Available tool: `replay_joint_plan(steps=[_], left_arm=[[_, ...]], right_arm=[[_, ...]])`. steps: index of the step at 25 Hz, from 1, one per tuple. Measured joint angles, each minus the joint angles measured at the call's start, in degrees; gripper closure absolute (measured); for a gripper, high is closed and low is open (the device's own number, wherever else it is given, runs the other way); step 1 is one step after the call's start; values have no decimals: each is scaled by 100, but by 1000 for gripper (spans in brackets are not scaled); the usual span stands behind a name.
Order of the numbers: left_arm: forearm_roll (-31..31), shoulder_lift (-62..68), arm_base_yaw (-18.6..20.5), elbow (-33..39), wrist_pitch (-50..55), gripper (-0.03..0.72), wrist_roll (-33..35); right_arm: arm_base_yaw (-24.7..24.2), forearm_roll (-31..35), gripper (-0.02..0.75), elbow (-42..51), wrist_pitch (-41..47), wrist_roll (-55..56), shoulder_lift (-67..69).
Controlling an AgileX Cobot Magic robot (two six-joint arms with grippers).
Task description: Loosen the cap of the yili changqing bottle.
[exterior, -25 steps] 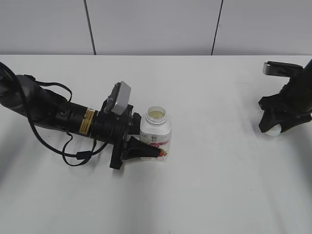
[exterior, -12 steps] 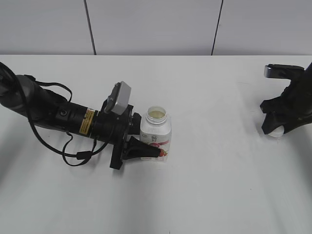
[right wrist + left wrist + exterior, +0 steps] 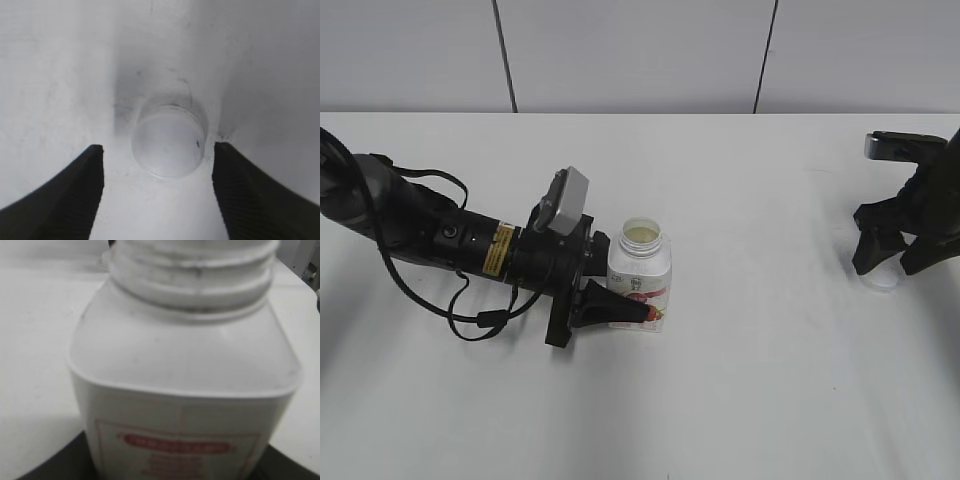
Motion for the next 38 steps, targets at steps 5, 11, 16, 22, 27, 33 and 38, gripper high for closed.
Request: replay_joint_plan(steps=[5, 11, 16, 22, 27, 33, 38], left_arm=[[-13, 0, 0, 0, -11, 322, 0], [-61, 0, 0, 0, -11, 307, 0], [-199, 0, 0, 0, -300, 150, 0], [-187, -38, 0, 0, -359, 118, 0], [-175, -390, 0, 0, -371, 115, 0], [-153, -905, 17, 0, -389, 114, -182], [-48, -1557, 38, 0, -333, 113, -1023]], right_arm=[[0, 0, 190, 7, 0, 64, 0], [0, 0, 190, 9, 16, 69, 0], [0, 0, 187, 9, 16, 77, 0], [0, 0, 185, 9, 125, 82, 0], [0, 0, 185, -16, 199, 82, -19], [0, 0, 185, -346, 582, 82, -235], [0, 93, 183, -653, 1010, 82, -592]])
